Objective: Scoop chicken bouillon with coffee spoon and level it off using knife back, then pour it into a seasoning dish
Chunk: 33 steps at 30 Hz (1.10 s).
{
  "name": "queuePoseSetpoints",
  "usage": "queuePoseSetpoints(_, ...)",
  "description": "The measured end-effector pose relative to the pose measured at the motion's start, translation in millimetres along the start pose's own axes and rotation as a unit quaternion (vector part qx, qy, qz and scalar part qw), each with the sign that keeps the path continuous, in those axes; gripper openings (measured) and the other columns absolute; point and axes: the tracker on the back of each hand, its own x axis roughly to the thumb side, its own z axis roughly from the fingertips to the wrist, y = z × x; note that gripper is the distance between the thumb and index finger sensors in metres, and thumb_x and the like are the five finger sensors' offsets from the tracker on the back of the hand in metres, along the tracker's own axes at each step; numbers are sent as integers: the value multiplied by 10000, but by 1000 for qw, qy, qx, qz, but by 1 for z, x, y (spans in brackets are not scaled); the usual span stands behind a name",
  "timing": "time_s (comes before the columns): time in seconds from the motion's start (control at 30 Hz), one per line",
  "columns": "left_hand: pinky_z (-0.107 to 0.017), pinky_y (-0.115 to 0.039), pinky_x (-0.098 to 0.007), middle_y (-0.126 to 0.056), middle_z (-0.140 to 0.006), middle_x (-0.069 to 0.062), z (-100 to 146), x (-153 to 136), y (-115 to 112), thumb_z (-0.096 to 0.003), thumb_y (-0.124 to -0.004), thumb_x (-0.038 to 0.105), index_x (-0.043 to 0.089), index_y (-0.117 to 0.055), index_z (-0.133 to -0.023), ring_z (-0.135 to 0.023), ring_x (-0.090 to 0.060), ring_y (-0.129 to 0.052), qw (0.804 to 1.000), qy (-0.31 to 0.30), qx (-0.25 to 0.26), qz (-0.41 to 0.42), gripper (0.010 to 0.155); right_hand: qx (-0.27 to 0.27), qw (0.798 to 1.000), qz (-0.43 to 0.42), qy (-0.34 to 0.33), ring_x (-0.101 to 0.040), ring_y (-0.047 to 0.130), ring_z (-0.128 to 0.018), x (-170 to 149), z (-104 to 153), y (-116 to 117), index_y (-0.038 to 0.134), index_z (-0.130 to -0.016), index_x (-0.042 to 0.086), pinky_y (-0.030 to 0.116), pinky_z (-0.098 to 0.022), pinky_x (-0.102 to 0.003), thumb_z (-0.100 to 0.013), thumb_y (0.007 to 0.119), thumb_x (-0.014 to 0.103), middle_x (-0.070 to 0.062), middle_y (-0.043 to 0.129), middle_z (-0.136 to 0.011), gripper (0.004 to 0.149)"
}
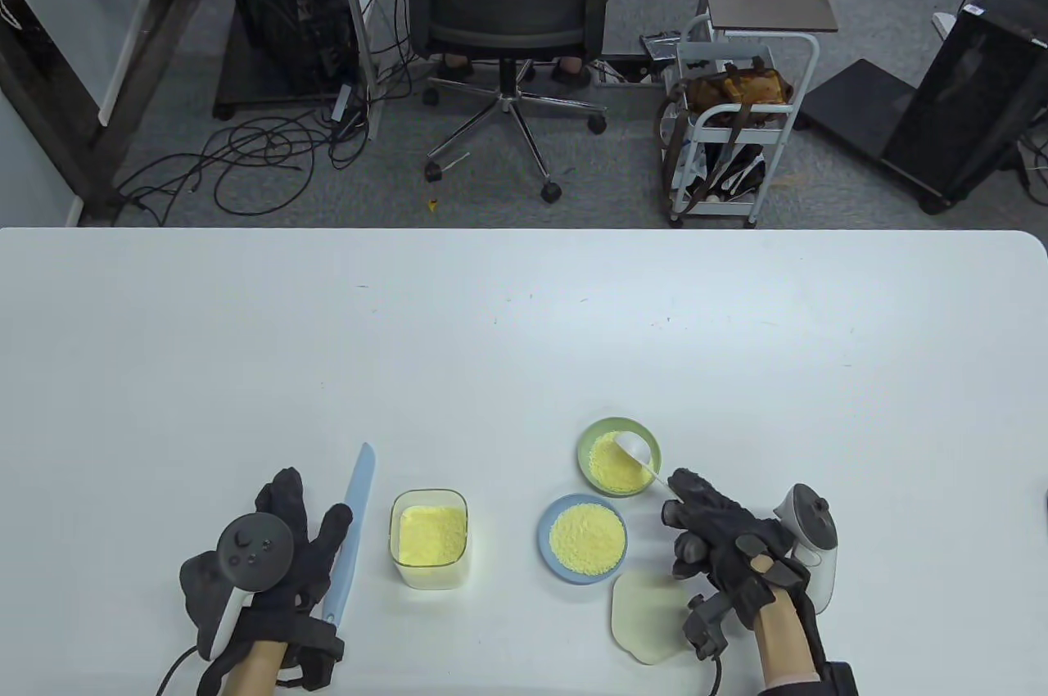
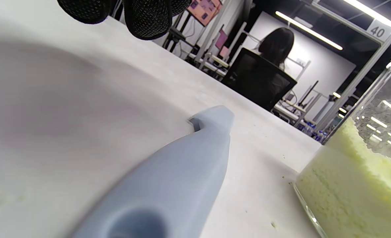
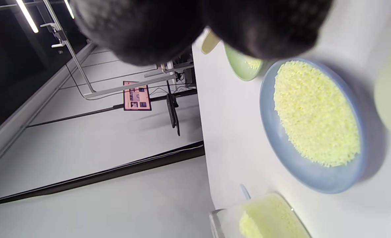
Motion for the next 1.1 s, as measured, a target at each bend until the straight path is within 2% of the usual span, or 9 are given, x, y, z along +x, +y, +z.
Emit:
queuePoseSetpoints(0.13, -687, -561, -629, -464, -1135, -246, 0, 0, 0, -438, -563, 702, 155, -315, -1103, -1032, -384, -661, 1000, -1, -2, 6, 896, -26, 998, 52, -8, -83, 870, -209, 5, 4, -2, 500, -864, 27, 811, -132, -318, -435, 676, 91, -325, 545, -723, 468)
queuePoseSetpoints(0.3, -688, -563, -626, -470, -1132, -247, 0, 0, 0, -439, -565, 698, 153, -321, -1101, -1029, -380, -666, 1000, -6, 0, 11, 892, -40, 996, 29, -69, -90, 871, -219, 16, 12, -6, 494, -873, 24, 807, -137, -324, -446, 679, 97, -329, 556, -724, 472)
queuePoseSetpoints(0.37, -687, -564, -625, -474, -1131, -245, 0, 0, -1, -439, -566, 696, 153, -323, -1101, -1027, -380, -669, 1000, -7, 0, 12, 890, -69, 994, 24, -80, -103, 881, -217, 20, 18, -11, 464, -874, -7, 809, -131, -337, -458, 680, 107, -355, 569, -706, 482)
queuePoseSetpoints(0.53, -687, -564, -624, -475, -1131, -242, 0, 1, -1, -441, -567, 692, 150, -321, -1100, -1027, -378, -669, 1000, -9, -6, 12, 888, -200, 973, 104, -57, -146, 925, -131, 20, 35, -31, 427, -834, -84, 821, -73, -371, -455, 696, 99, -381, 694, -588, 499)
queuePoseSetpoints(0.67, -688, -566, -622, -479, -1130, -243, 0, 1, -1, -442, -567, 691, 150, -324, -1100, -1026, -376, -674, 1000, -11, -9, 14, 886, -228, 961, 151, -28, -193, 927, -123, 14, 38, -36, 445, -807, -122, 807, -67, -408, -453, 716, 75, -413, 691, -570, 488)
queuePoseSetpoints(0.87, -687, -569, -619, -492, -1126, -240, 0, 2, -2, -443, -569, 689, 146, -330, -1099, -1021, -373, -681, 1000, -12, -14, 20, 885, -304, 921, 241, 27, -203, 935, -114, 8, 37, -34, 510, -753, -128, 810, -61, -413, -446, 753, 91, -389, 727, -540, 448)
queuePoseSetpoints(1.0, -686, -571, -618, -495, -1125, -237, 0, 2, -3, -443, -569, 689, 140, -322, -1097, -1018, -371, -686, 999, -14, -18, 29, 889, -362, 879, 301, 77, -197, 935, -176, 5, 39, -31, 587, -751, -38, 811, -104, -396, -451, 762, 180, -303, 759, -582, 410)
queuePoseSetpoints(1.07, -686, -570, -618, -496, -1125, -238, 0, 3, -3, -443, -570, 691, 144, -320, -1097, -1018, -370, -686, 999, -18, -20, 33, 889, -371, 869, 315, 85, -209, 933, -231, 6, 39, -31, 611, -765, 5, 809, -146, -397, -457, 763, 207, -277, 758, -624, 399)
queuePoseSetpoints(1.1, -687, -570, -618, -496, -1124, -239, 0, 3, -3, -443, -570, 690, 143, -315, -1098, -1017, -371, -687, 999, -19, -19, 35, 891, -385, 858, 327, 100, -234, 931, -262, 6, 39, -30, 629, -762, 19, 803, -169, -414, -450, 769, 217, -273, 755, -638, 395)
